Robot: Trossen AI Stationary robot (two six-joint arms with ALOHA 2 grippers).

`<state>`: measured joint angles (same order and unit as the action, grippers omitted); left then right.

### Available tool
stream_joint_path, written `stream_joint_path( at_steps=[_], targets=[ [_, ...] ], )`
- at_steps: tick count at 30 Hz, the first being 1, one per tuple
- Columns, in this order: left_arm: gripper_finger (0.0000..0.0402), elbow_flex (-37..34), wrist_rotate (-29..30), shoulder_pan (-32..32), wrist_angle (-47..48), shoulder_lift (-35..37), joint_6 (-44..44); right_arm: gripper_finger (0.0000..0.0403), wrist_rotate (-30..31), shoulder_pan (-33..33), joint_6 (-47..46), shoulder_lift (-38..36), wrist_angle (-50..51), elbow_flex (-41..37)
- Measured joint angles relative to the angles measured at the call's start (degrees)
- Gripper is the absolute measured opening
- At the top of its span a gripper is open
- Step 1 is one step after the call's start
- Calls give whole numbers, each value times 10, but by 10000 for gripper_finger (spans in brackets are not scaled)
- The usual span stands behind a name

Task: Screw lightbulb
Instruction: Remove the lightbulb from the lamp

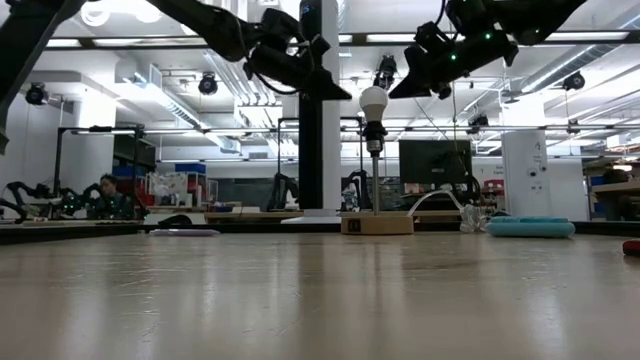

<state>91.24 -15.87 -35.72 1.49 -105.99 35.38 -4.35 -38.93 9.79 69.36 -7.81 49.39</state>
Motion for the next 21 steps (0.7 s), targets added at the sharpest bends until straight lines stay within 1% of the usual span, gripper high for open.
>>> stream_joint_path(
  at_steps=[2,4,7,10,16,21],
  targets=[
    [0,1,5,-7,-65,-10,1,0,-22,3,4,0,-1,0],
    [0,1,4,-14,-114,-25,-5,0,-24,8,4,1,-5,0],
    [0,1,4,-16,-155,-49,-5,0,-22,17,6,4,-12,0],
    [0,0,-3,-15,-158,-62,-10,0,-21,19,6,5,-30,0],
    [0,0,-39,-9,-158,-69,-18,0,-15,18,4,5,-33,0],
    [0,0,-62,-8,-155,-67,-20,0,12,18,4,8,-33,0]
  ],
)
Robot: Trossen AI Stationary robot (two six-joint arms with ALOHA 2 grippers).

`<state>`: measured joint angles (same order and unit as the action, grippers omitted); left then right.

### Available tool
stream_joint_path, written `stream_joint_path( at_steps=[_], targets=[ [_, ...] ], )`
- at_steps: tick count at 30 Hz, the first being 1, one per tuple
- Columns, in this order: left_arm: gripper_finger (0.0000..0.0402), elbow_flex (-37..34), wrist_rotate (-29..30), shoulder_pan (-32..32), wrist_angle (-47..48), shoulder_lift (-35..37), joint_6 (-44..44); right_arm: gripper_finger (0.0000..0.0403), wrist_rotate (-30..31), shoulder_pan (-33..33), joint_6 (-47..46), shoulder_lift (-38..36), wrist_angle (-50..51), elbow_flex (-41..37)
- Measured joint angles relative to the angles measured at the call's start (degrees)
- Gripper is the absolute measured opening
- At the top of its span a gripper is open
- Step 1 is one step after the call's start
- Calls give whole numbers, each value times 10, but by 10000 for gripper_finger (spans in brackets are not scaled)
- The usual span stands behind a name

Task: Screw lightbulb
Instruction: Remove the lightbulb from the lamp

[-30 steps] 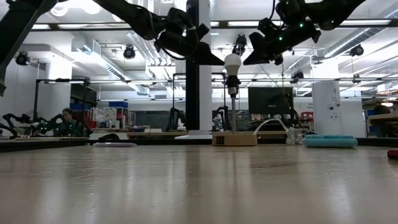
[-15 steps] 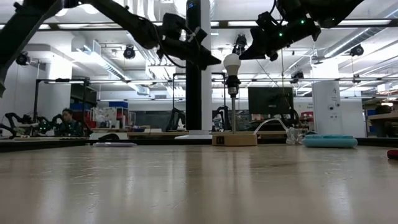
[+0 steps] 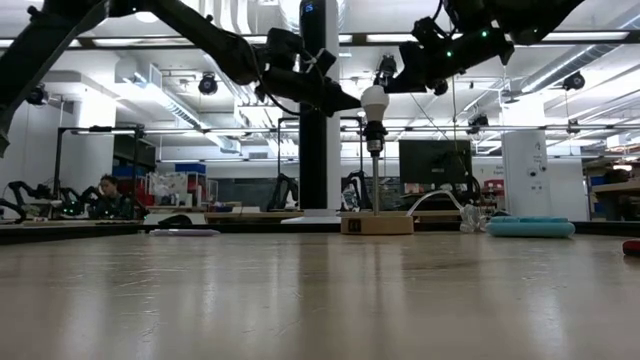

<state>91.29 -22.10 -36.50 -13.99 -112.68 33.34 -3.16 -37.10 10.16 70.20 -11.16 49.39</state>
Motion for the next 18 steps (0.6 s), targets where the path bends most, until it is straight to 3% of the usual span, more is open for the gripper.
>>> stream_joint_path(
  at_steps=[13,18],
  targets=[
    [0,0,-18,4,66,11,-5,0,28,-1,-2,10,-2,0],
    [0,-1,-64,6,93,24,-6,0,45,-3,-1,11,-2,0]
  ],
)
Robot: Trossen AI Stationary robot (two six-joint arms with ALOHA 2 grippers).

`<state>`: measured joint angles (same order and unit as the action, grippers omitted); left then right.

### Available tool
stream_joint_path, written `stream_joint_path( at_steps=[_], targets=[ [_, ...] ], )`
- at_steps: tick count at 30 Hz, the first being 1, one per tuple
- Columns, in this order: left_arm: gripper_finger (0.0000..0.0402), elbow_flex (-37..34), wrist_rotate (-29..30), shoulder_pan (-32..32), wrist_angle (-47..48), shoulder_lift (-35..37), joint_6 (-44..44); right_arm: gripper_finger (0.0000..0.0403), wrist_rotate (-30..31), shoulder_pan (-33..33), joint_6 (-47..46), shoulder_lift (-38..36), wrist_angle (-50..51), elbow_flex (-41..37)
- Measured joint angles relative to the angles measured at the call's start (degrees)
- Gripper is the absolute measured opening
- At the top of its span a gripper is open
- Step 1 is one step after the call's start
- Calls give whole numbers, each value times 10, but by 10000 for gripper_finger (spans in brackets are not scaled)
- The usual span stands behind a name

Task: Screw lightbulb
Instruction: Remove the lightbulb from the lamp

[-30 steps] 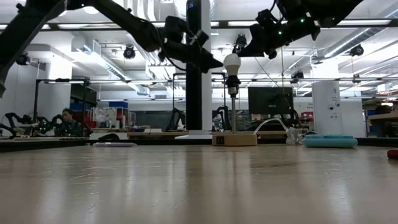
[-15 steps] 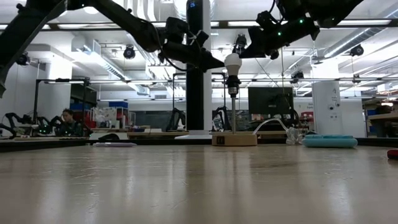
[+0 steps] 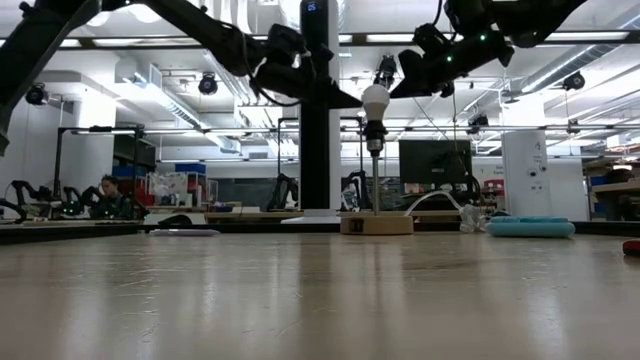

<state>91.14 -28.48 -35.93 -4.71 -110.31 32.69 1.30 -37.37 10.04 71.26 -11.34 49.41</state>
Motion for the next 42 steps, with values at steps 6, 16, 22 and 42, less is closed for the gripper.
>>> stream_joint_path(
  at_steps=[6,16,22,42],
  targets=[
    [0,1,44,4,57,25,12,0,42,-1,16,-3,35,-1],
    [0,1,113,-3,37,32,30,0,-3,4,15,-40,64,-1],
    [0,1,110,-3,-19,17,32,0,-58,10,6,-32,44,-1],
    [0,1,18,3,2,13,28,0,-23,9,11,-17,28,0]
  ],
)
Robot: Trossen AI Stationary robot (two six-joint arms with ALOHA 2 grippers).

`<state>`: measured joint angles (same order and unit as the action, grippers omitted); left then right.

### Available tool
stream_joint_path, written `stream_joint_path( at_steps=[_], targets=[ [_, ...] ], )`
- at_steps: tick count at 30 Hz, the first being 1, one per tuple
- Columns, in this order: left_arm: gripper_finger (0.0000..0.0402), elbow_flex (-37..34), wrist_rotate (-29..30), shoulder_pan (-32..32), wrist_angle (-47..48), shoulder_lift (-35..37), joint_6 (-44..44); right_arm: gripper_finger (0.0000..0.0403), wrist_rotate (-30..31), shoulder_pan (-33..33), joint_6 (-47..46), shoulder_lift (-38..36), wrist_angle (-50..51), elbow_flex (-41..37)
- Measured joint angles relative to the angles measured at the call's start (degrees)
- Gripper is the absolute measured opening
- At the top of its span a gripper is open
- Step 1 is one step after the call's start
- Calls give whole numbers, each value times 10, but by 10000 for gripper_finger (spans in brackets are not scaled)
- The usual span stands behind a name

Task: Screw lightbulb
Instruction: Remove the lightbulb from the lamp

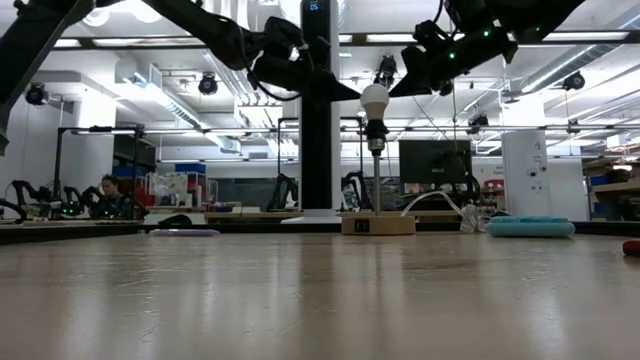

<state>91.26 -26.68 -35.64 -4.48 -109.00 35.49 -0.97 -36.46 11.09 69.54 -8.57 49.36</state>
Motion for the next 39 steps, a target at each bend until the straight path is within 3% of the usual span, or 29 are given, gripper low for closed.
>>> stream_joint_path(
  at_steps=[6,13,19,27,35,39],
  targets=[
    [0,0,-16,4,41,6,-9,0,26,-5,11,0,15,1],
    [0,0,40,0,59,21,-3,0,22,-7,16,-25,75,1],
    [0,0,109,-3,-22,13,15,0,-39,-6,15,-32,61,1],
    [0,0,92,-4,-60,-11,15,0,-81,-5,9,-4,2,1],
    [0,0,92,-4,-56,-13,7,0,-79,-6,10,4,-3,1],
    [0,0,61,-2,-50,-13,6,0,-41,-7,11,4,-2,1]
  ],
)
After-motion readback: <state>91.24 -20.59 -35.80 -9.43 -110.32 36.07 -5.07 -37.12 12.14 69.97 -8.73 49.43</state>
